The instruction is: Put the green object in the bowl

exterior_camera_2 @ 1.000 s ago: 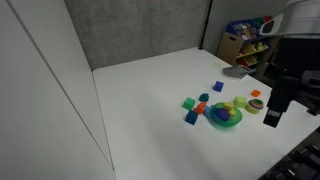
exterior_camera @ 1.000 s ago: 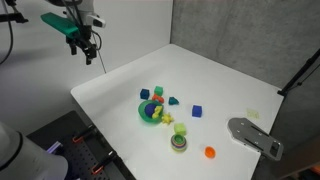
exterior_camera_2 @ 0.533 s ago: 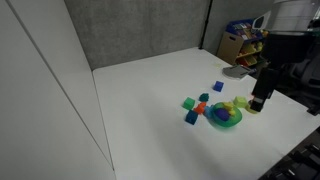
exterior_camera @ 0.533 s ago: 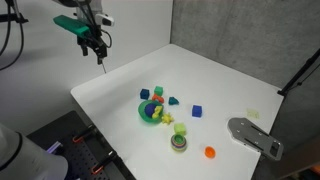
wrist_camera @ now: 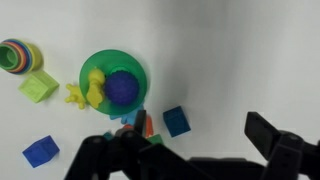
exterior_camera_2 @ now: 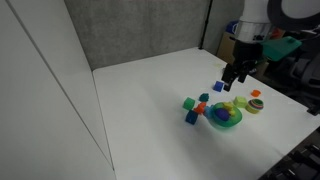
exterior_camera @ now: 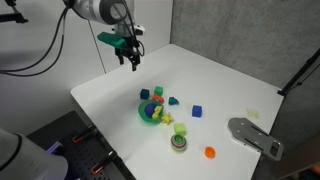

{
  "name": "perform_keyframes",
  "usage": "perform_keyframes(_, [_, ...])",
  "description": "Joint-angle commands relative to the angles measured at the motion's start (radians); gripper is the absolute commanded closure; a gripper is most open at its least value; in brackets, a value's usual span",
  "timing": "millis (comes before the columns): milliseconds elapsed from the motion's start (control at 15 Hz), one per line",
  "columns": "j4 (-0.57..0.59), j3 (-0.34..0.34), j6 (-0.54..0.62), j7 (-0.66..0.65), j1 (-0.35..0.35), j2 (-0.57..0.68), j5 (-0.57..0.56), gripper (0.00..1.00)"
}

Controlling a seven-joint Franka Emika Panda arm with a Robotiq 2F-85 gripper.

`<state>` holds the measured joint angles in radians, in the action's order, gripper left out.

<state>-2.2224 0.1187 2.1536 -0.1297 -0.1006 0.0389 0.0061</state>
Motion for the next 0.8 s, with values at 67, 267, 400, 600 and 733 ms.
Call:
perform_keyframes(67, [0.127, -0.059, 0.072, -0.112, 0.021, 0.169, -0.094, 0.00])
perform_keyframes(267, [0.165, -0.112, 0.147, -0.191, 0.025, 0.250, -0.111, 0.00])
perform_keyframes(400, [0.187, -0.146, 0.189, -0.249, 0.025, 0.294, -0.100, 0.00])
perform_keyframes(600, [0.206, -0.188, 0.233, -0.350, 0.020, 0.340, -0.076, 0.00])
perform_keyframes(733, [0.206, -0.210, 0.259, -0.427, 0.009, 0.349, -0.073, 0.00])
